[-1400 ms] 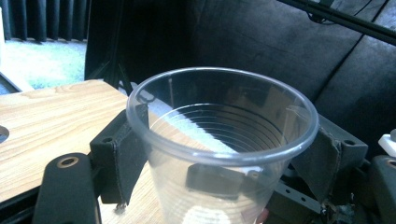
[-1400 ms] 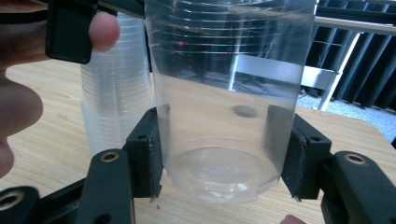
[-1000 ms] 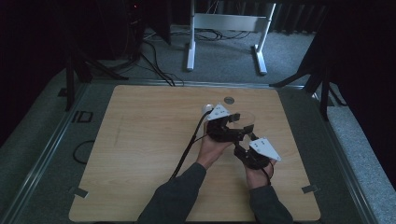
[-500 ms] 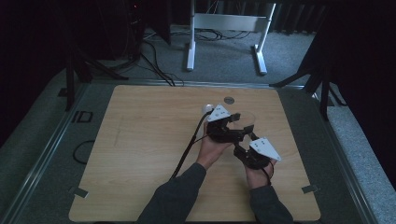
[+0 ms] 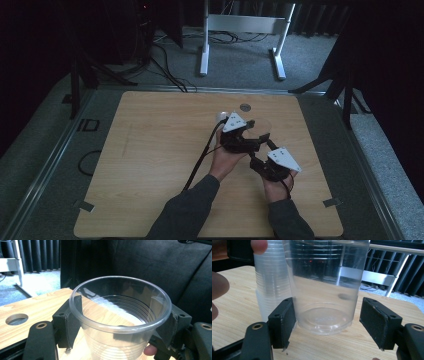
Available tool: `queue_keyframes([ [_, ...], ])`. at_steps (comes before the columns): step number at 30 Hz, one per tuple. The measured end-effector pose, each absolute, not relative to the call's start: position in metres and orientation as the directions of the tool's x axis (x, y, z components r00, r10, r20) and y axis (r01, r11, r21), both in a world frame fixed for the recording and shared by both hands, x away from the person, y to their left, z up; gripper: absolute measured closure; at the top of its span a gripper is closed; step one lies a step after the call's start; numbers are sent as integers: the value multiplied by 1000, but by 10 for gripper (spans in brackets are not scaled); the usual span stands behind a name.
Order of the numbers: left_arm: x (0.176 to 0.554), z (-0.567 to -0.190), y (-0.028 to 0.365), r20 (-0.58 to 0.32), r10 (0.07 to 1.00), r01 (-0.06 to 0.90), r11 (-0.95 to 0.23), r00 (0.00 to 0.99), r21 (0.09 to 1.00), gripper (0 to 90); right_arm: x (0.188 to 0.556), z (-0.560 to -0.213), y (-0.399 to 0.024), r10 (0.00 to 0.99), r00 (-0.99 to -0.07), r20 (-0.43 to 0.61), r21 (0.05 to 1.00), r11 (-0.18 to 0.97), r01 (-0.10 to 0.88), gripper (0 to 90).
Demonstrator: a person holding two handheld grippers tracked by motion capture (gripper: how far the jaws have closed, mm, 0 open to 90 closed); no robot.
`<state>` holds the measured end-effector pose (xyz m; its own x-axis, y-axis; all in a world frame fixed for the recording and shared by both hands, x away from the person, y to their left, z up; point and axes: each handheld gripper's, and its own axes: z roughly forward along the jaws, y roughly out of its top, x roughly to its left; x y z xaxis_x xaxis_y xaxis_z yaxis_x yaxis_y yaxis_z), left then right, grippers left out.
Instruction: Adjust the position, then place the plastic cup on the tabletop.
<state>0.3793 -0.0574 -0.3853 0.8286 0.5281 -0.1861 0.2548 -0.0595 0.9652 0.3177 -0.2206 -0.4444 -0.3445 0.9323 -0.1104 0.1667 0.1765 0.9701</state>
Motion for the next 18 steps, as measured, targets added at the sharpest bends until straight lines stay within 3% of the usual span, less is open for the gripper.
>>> queue_keyframes([
  [18,373,-382,-43,-130,568,211,-77,812,975,279,317,-447,-221,930,-350,-112,968,182,175,289],
])
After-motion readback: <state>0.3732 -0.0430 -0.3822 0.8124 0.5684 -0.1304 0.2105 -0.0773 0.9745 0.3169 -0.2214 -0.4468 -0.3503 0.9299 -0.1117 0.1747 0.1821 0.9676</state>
